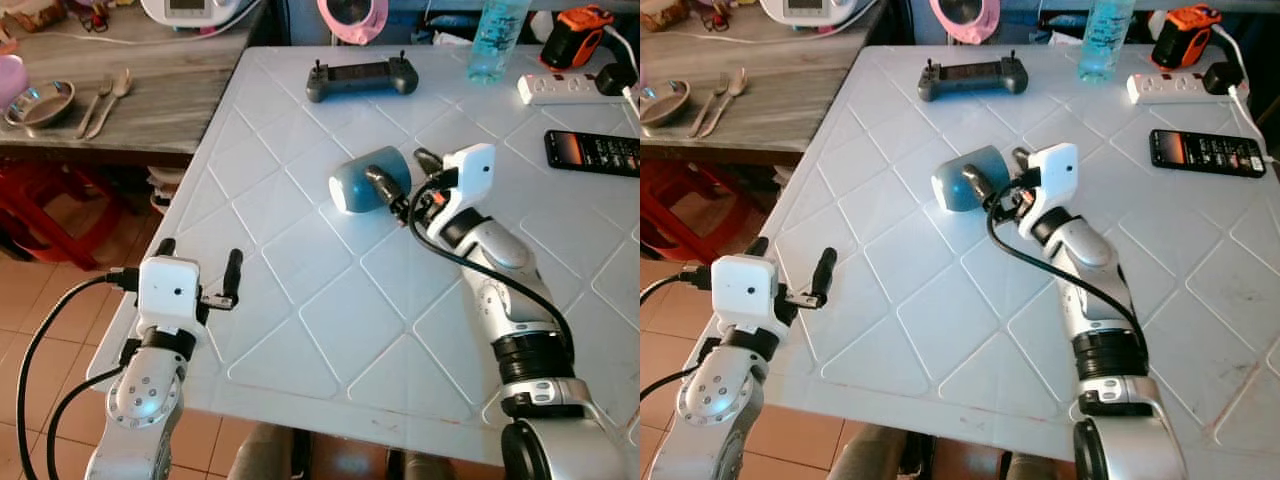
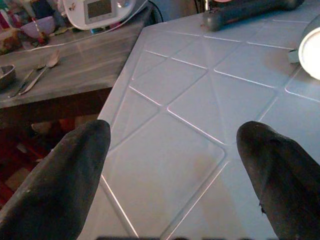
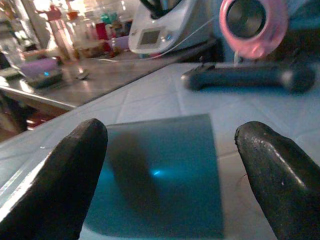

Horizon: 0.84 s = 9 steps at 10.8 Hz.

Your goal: Setting the table

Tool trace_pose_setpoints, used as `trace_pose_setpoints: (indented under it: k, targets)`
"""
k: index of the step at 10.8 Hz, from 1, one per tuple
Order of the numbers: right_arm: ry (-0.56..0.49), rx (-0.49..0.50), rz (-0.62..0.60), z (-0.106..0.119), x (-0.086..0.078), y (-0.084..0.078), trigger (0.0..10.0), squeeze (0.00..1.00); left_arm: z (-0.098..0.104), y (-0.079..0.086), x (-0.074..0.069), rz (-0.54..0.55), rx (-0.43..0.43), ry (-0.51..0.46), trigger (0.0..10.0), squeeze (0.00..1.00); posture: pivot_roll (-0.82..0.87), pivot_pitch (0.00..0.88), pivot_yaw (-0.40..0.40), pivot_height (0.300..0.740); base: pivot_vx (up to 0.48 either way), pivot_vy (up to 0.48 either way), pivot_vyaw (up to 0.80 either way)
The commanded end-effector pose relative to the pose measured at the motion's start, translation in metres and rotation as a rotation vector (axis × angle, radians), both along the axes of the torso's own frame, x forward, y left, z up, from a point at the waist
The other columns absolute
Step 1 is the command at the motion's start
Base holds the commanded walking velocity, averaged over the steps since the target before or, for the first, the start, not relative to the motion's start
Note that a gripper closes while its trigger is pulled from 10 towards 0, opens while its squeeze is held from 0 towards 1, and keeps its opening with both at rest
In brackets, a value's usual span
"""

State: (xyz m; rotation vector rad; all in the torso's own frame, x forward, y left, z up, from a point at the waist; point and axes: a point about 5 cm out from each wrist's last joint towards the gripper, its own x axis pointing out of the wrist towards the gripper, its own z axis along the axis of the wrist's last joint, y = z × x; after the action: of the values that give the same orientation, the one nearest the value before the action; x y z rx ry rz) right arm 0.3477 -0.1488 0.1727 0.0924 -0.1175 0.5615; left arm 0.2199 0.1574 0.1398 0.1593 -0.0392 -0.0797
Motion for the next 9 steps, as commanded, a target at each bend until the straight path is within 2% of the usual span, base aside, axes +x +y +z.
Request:
trace_pose_setpoints:
  k: [1, 3, 5, 7, 8, 9]
  targets:
    - [0.033, 0.042, 0.063, 0.001, 0.002, 0.006, 10.0, 0.0, 0.003, 0.004, -0.001, 0.014, 0.015, -0.007, 10.0, 0.0, 0.16, 0.194, 0.108, 0.74, 0.0, 0.0, 0.0]
    - [0.069, 0.07, 0.155, 0.001, 0.002, 0.015, 10.0, 0.0, 0.003, 0.004, -0.001, 0.018, 0.015, -0.007, 10.0, 0.0, 0.16, 0.195, 0.106, 0.74, 0.0, 0.0, 0.0]
    - [0.1, 0.069, 0.294, 0.003, -0.004, 0.033, 10.0, 0.0, 0.002, 0.003, -0.001, 0.021, 0.01, -0.006, 10.0, 0.0, 0.16, 0.184, 0.101, 0.74, 0.0, 0.0, 0.0]
    - [0.145, 0.039, 0.348, -0.005, -0.007, 0.038, 10.0, 0.0, 0.004, 0.002, 0.005, 0.02, 0.009, -0.013, 10.0, 0.0, 0.17, 0.175, 0.082, 0.74, 0.0, 0.0, 0.0]
    - [0.14, -0.015, 0.39, -0.008, -0.009, 0.04, 4.5, 0.0, 0.006, 0.005, 0.008, 0.006, 0.02, -0.023, 10.0, 0.0, 0.16, 0.171, 0.079, 0.74, 0.0, 0.0, 0.0]
    - [0.105, -0.127, 0.376, -0.014, -0.009, 0.037, 0.0, 0.0, 0.004, 0.009, 0.011, 0.012, 0.025, -0.022, 10.0, 0.0, 0.15, 0.159, 0.08, 0.74, 0.0, 0.0, 0.0]
